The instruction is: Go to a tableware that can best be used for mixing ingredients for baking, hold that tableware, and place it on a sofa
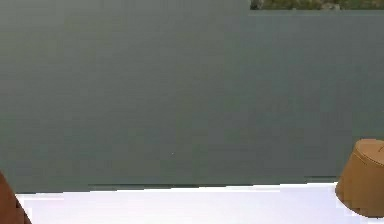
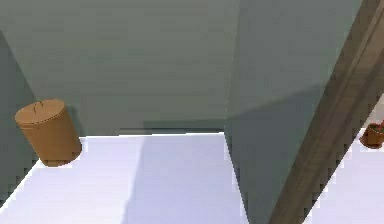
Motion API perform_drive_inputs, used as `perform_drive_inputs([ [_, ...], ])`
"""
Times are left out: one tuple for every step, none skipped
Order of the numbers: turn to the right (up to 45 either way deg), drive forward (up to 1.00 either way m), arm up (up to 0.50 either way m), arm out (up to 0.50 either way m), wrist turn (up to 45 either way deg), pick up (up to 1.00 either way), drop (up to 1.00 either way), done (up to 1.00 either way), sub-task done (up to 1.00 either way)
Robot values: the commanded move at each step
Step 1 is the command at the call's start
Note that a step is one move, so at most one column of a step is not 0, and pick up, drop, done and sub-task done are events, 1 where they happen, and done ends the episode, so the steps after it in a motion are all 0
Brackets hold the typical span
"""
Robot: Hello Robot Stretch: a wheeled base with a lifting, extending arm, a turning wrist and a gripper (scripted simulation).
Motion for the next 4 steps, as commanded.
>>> perform_drive_inputs([
  [-15.0, 0.00, 0.00, 0.00, 0.0, 0.00, 0.00, 0.00, 0.00],
  [0.0, 0.65, 0.00, 0.00, 0.0, 0.00, 0.00, 0.00, 0.00],
  [-45.0, 0.00, 0.00, 0.00, 0.0, 0.00, 0.00, 0.00, 0.00],
  [-12.0, 0.00, 0.00, 0.00, 0.0, 0.00, 0.00, 0.00, 0.00],
])
